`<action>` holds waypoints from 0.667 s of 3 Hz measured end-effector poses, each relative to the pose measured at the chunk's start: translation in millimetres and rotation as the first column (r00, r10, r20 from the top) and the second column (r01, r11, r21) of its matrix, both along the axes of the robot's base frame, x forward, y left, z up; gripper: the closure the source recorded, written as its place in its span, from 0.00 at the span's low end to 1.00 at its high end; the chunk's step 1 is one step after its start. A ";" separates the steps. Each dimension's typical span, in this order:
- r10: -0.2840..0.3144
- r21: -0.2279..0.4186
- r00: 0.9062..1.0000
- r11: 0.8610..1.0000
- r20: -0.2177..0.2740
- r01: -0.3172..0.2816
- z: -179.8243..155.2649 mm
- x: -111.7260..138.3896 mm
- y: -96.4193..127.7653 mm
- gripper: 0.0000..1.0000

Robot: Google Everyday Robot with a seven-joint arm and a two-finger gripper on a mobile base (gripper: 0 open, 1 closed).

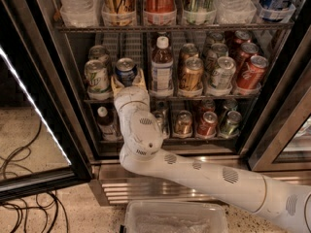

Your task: Pick pepsi can from middle shelf of fridge

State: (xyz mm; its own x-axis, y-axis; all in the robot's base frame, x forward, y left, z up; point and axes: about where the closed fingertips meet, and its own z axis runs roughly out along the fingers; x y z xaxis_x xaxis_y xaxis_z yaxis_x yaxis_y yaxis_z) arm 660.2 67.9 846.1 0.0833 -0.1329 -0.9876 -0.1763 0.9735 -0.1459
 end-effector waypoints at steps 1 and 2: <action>0.032 0.005 0.999 0.999 0.002 -0.032 9.0 -3.0 2.9 1.00; 0.091 0.028 0.995 0.995 0.027 -0.092 33.4 -12.5 7.5 1.00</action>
Offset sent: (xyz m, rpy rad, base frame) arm -0.0267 0.0135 0.0671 0.0819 -0.0623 0.1727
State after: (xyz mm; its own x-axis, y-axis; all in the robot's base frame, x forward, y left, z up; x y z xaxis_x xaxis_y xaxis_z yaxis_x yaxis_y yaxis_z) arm 647.7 75.4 879.6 0.1190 -0.0948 -0.9884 -0.2614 0.9573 -0.1233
